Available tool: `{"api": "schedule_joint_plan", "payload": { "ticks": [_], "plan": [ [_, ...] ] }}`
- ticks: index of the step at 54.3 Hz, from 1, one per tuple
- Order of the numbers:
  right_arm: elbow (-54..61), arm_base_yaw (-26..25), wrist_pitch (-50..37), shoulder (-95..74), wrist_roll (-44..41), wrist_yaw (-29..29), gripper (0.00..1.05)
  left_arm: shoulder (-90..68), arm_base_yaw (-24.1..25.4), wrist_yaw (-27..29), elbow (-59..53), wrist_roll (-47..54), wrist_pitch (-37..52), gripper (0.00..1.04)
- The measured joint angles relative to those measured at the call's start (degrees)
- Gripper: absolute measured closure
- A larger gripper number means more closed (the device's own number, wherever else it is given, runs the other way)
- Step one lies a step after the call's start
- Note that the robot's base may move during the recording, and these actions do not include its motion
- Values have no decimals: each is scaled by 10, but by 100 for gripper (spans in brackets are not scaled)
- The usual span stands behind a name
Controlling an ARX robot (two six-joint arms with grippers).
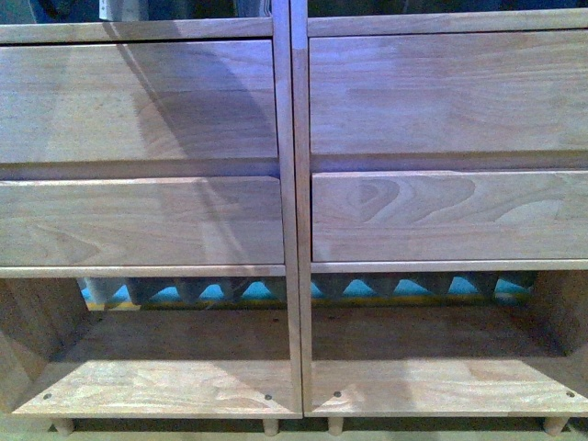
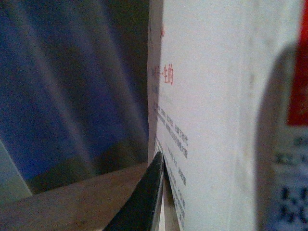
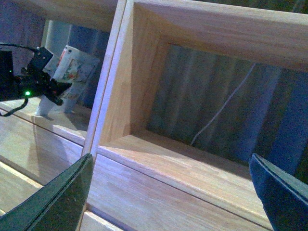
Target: Organize books on shelf
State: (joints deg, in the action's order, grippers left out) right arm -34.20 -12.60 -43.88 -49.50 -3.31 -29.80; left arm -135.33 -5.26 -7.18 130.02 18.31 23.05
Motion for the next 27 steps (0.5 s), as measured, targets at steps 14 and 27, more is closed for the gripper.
{"api": "schedule_joint_plan", "payload": {
  "ticks": [14, 27],
  "plan": [
    [0, 0, 0, 0, 0, 0, 7, -57, -28, 0, 103, 16, -38, 88],
    [0, 0, 0, 0, 0, 0, 7, -95, -50, -3, 174, 15, -70, 88]
  ]
}}
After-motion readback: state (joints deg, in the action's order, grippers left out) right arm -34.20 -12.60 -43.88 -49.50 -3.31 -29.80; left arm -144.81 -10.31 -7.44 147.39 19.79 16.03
